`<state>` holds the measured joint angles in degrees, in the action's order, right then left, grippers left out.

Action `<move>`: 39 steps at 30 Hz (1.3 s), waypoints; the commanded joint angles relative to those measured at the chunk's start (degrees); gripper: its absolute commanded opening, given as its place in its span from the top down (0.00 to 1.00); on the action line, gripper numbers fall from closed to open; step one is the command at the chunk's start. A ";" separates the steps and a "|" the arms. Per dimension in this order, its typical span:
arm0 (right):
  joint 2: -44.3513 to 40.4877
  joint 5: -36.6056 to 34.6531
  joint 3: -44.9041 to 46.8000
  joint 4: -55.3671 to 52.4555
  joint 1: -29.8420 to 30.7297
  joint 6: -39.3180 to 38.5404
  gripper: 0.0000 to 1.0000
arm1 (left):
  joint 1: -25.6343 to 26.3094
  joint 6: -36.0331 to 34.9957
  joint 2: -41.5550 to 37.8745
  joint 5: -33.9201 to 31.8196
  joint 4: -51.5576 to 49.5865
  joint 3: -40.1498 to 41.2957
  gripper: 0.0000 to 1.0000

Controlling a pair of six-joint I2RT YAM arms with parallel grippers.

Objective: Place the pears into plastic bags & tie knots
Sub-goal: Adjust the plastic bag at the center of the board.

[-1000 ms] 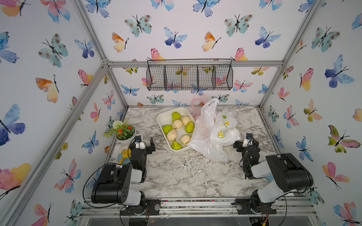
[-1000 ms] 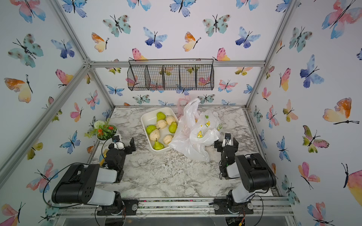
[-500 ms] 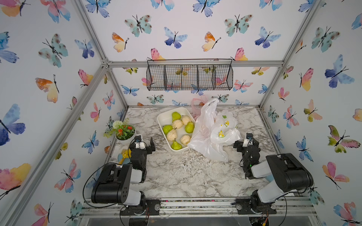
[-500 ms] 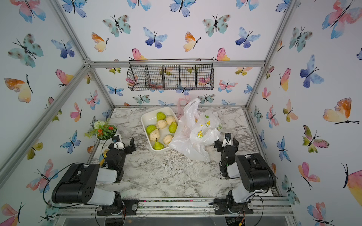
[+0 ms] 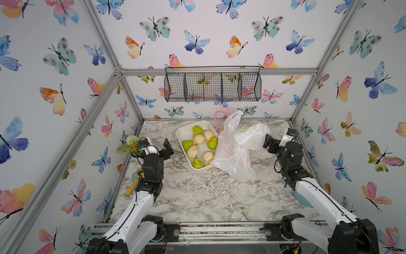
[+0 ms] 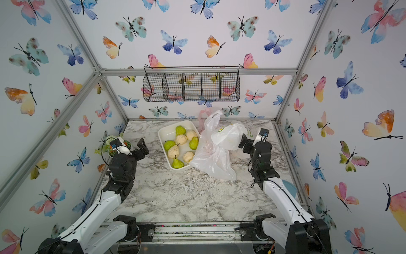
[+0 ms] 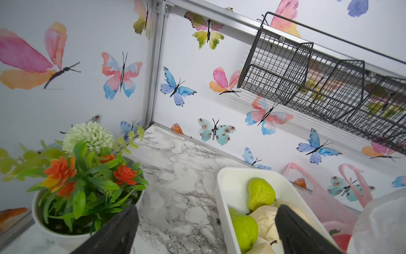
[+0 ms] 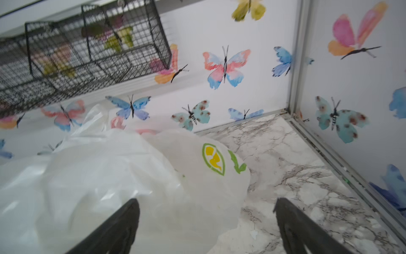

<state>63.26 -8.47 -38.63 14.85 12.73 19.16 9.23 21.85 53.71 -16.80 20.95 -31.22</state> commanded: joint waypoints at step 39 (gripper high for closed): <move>34.97 7.55 -51.94 -45.60 8.36 6.74 0.08 | 33.28 -4.19 44.22 22.70 -34.48 -37.34 0.19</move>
<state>94.76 -5.48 -92.40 -33.19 23.44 24.51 42.39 16.73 94.98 6.28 -11.97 -66.70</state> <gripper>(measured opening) 0.914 0.822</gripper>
